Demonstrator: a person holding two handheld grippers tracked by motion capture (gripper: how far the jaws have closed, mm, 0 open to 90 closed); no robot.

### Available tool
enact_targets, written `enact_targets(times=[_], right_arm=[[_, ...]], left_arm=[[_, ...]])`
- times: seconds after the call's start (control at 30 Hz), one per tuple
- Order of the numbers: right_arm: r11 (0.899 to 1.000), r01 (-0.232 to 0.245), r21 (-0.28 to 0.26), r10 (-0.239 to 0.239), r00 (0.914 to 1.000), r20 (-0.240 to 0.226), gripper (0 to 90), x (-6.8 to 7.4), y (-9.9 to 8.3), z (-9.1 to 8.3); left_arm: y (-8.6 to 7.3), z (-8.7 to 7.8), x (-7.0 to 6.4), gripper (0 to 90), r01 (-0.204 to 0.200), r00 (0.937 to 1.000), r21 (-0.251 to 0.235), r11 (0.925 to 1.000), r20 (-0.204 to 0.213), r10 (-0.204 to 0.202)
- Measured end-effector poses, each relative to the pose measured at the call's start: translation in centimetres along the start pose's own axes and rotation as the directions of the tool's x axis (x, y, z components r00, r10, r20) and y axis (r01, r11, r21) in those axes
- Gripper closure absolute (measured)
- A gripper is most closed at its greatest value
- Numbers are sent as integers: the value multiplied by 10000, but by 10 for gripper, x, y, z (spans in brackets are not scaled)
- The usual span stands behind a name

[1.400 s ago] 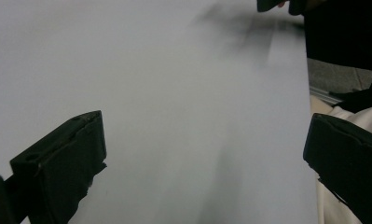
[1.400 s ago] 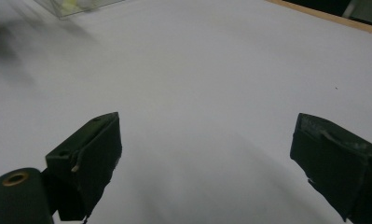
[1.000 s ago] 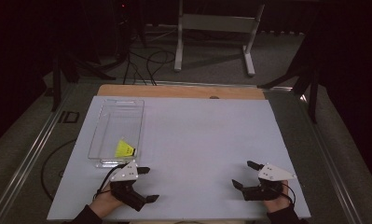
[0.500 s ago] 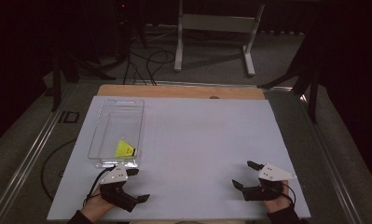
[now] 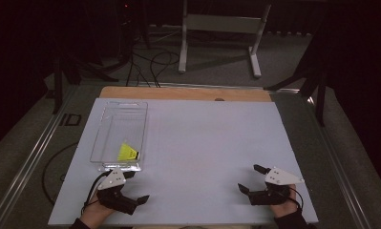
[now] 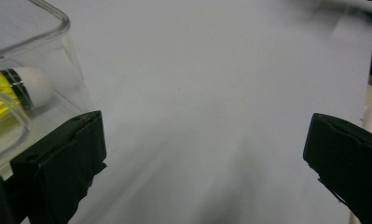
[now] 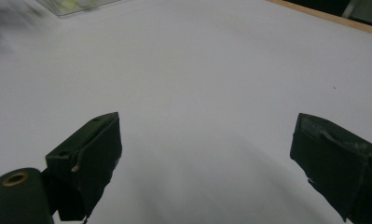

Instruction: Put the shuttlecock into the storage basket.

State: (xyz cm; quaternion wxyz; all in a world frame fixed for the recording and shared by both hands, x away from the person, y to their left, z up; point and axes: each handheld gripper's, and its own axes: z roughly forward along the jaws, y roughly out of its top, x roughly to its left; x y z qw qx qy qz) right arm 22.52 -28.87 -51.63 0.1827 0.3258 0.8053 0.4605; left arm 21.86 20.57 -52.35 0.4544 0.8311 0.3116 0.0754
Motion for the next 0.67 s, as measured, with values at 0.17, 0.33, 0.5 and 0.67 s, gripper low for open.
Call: enact_targets(times=[0.17,0.33,0.5,0.67], right_arm=[[10000,35,17,-35,10000,-26,91,1,0,1],[10000,28,41,-27,10000,-44,91,1,0,2],[10000,12,71,-11,10000,-59,91,0,-1,2],[10000,-33,87,33,10000,-59,91,0,-1,2]], left_arm=[[-2,1,2,1,88,9999,47,10000,-57,-87],[-2,2,2,1,85,10000,89,9999,41,-86],[-3,2,2,1,110,9999,130,9999,104,-111],[-3,3,2,1,107,9998,140,9998,150,-109]])
